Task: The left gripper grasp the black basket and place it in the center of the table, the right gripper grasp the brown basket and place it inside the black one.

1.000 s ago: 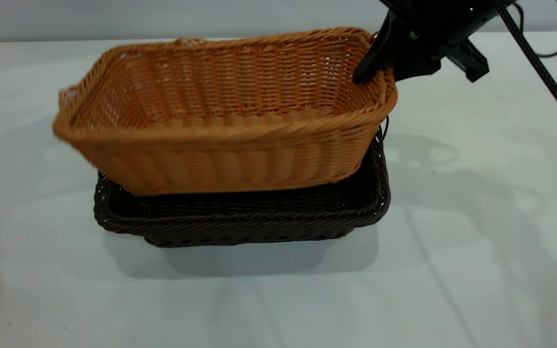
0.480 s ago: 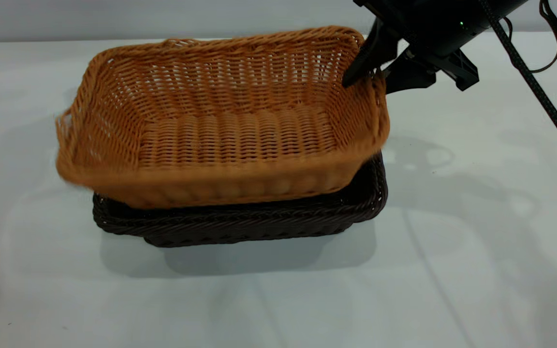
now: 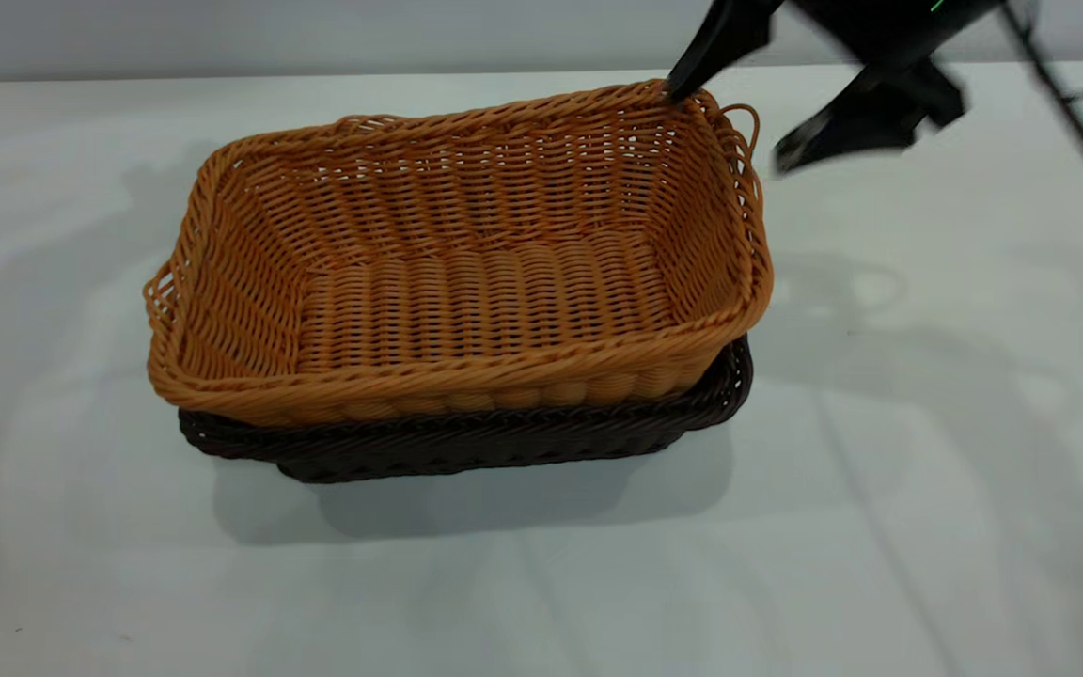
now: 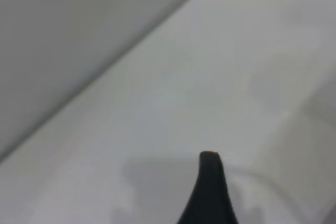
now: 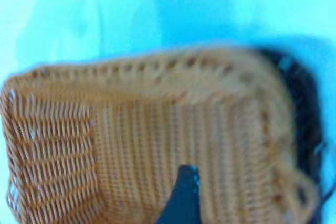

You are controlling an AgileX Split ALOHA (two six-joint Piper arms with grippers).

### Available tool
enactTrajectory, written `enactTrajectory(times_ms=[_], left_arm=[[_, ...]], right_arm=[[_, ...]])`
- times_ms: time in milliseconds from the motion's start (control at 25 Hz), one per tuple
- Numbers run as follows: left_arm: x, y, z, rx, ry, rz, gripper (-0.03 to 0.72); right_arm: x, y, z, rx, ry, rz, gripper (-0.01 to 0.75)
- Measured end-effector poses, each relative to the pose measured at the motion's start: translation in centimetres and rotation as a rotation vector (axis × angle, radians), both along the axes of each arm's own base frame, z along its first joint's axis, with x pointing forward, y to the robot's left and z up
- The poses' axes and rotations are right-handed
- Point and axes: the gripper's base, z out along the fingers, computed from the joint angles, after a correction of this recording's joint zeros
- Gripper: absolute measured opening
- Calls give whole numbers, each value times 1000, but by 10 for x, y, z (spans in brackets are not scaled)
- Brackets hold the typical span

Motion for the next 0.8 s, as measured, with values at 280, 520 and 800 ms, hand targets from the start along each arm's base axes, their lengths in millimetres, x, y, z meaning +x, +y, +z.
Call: enactTrajectory(times_ms=[280, 520, 800], left_arm=[[-39, 5, 95, -43, -105, 37, 536], [-99, 15, 162, -27, -61, 85, 536], [-164, 21, 203, -12, 79, 232, 536]], right_arm=[[-5, -64, 105, -17, -287, -118, 619], [-65, -74, 205, 12, -536, -45, 590], [-154, -57, 268, 50, -686, 193, 588]])
